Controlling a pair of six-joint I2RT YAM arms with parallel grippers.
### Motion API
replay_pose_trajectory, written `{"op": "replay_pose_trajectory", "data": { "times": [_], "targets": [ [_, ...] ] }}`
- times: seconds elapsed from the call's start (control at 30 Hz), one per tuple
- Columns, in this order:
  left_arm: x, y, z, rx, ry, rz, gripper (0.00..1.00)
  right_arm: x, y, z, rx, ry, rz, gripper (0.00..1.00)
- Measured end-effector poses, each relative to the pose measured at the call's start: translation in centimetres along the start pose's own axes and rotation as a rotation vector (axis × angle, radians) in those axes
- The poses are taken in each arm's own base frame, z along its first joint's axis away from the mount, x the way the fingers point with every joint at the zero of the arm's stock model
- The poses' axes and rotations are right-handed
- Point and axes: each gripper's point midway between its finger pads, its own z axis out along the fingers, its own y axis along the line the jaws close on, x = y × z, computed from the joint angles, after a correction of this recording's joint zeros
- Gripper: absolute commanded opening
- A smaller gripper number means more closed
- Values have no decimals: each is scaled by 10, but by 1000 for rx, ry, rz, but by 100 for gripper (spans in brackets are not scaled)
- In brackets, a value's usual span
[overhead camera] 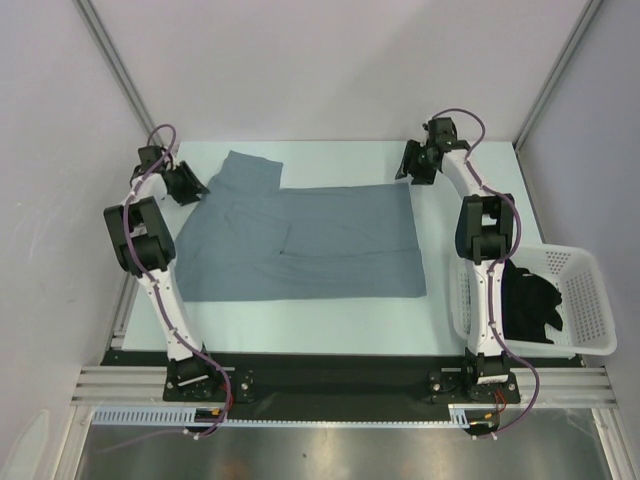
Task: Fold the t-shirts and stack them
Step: Fold the tshirt
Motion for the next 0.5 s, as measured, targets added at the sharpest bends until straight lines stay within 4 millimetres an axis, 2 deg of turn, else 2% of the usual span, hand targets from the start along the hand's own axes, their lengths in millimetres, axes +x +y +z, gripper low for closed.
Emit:
{"op": "replay_pose_trajectory", "data": {
  "times": [0.27,0.4,0.5],
  "targets": [
    [0,-2,1,14,11,-12,46,11,-12,13,8,32,-15,59],
    [0,-8,6,66,21,-10,45,10,-18,13,12,30,-20,53],
    [-1,-10,7,84,24,-12,46,9,-22,13,8,33,-25,52]
  ]
}}
